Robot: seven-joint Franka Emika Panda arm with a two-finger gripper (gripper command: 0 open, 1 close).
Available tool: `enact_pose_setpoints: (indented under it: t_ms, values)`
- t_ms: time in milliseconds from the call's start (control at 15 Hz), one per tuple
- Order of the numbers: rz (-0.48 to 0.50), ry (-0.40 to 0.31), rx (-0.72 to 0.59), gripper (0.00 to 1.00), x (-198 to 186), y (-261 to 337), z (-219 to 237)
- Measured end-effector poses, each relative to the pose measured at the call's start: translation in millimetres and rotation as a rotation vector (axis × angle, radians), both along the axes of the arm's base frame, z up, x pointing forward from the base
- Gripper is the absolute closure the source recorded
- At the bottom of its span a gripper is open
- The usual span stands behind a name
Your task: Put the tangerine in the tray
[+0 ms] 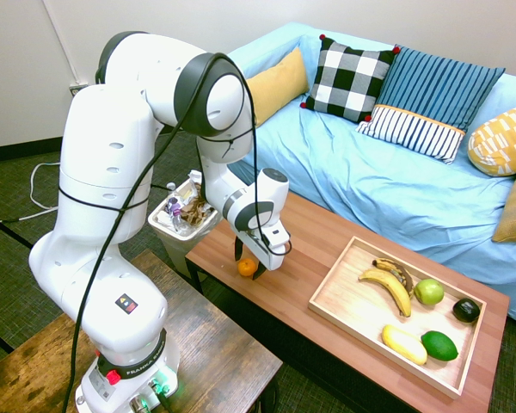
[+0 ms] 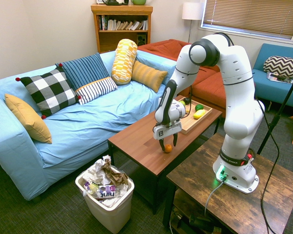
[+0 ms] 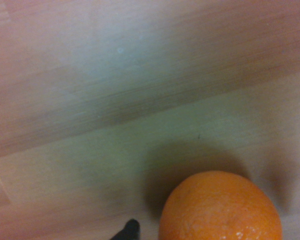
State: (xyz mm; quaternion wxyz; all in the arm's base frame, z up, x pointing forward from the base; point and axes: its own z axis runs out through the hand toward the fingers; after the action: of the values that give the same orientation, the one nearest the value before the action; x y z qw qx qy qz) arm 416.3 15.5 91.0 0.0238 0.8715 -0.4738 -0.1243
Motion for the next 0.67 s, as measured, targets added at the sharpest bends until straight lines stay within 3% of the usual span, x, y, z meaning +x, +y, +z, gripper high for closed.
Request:
enact_pose_setpoints:
  t_ms: [667]
  values:
    - [0.005,-0.005,-0.005,1.00,8.7,-9.6,5.8]
